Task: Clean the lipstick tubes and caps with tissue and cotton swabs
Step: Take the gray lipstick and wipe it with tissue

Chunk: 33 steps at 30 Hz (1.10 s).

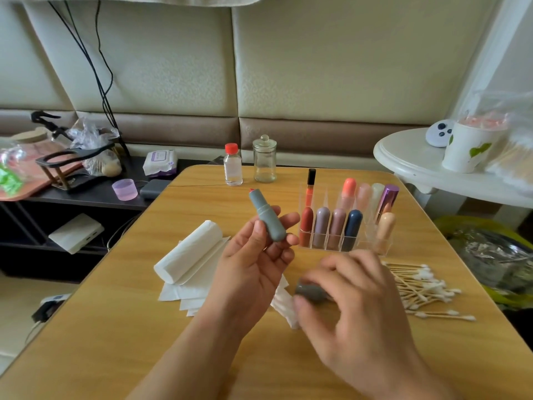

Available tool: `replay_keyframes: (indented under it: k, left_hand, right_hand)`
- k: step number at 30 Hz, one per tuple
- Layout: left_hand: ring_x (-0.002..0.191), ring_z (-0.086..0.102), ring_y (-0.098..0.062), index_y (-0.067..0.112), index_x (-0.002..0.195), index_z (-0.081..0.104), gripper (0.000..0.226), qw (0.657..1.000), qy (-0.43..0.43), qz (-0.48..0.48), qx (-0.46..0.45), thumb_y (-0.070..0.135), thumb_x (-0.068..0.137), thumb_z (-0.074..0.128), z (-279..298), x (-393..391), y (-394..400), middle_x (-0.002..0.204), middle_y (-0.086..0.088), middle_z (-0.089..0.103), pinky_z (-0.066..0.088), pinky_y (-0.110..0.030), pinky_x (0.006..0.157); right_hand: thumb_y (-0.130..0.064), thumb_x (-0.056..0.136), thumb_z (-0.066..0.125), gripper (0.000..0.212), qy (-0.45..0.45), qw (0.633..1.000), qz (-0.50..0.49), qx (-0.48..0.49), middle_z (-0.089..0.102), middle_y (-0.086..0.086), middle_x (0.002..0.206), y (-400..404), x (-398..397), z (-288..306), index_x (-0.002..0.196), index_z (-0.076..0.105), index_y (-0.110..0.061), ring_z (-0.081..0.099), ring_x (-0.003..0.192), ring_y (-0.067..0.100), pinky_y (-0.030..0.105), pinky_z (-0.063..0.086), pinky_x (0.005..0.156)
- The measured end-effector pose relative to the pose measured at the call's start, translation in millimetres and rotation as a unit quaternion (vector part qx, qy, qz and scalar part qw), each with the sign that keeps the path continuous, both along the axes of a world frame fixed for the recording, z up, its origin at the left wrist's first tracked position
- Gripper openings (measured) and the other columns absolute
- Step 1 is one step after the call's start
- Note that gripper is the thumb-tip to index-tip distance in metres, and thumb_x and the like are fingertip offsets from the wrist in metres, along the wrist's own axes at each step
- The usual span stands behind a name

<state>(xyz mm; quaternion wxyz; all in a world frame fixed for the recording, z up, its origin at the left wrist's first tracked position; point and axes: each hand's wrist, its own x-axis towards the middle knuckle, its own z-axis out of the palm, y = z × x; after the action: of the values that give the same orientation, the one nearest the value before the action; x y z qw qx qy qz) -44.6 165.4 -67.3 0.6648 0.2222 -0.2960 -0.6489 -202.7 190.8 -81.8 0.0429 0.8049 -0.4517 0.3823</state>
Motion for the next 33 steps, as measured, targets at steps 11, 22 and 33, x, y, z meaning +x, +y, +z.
replay_keyframes:
  k: [11, 22, 33]
  left_hand:
    - [0.079, 0.063, -0.019, 0.012, 0.109, 0.068, 0.026, 0.995, 0.041, -0.094, -0.002, 0.021, 0.098, 0.047, -5, 2, -1, 0.106, -0.011, 0.066, 0.052, -0.03, 0.071]
    - [0.077, 0.069, -0.018, 0.013, 0.101, 0.075, 0.024, 0.99, -0.01, -0.141, -0.006, 0.026, 0.085, 0.061, -6, -8, 8, 0.118, -0.013, 0.067, 0.055, -0.027, 0.071]
    - [0.086, 0.07, -0.019, 0.006, 0.117, 0.066, 0.045, 0.985, -0.061, -0.158, -0.034, 0.03, 0.081, 0.078, -11, -13, 9, 0.097, -0.01, 0.071, 0.056, -0.03, 0.078]
  right_hand:
    - [-0.028, 0.075, 0.07, 0.011, 0.04, 0.997, 0.041, -0.046, 0.06, -0.013, 0.086, -1, 3, -10, 0.069, 0.063, -0.021, 0.051, 0.085, 0.022, 0.039, 0.046, 0.066]
    - [-0.026, 0.095, 0.06, 0.007, -0.384, 0.922, 0.022, 0.051, 0.067, -0.005, 0.077, -15, -14, 14, 0.092, 0.062, -0.019, 0.064, 0.064, 0.01, 0.014, 0.048, 0.055]
    - [-0.047, 0.093, 0.06, 0.032, -0.214, 0.975, 0.031, -0.041, 0.057, -0.007, 0.083, 4, -2, 15, 0.095, 0.066, -0.016, 0.054, 0.072, 0.006, 0.023, 0.044, 0.059]
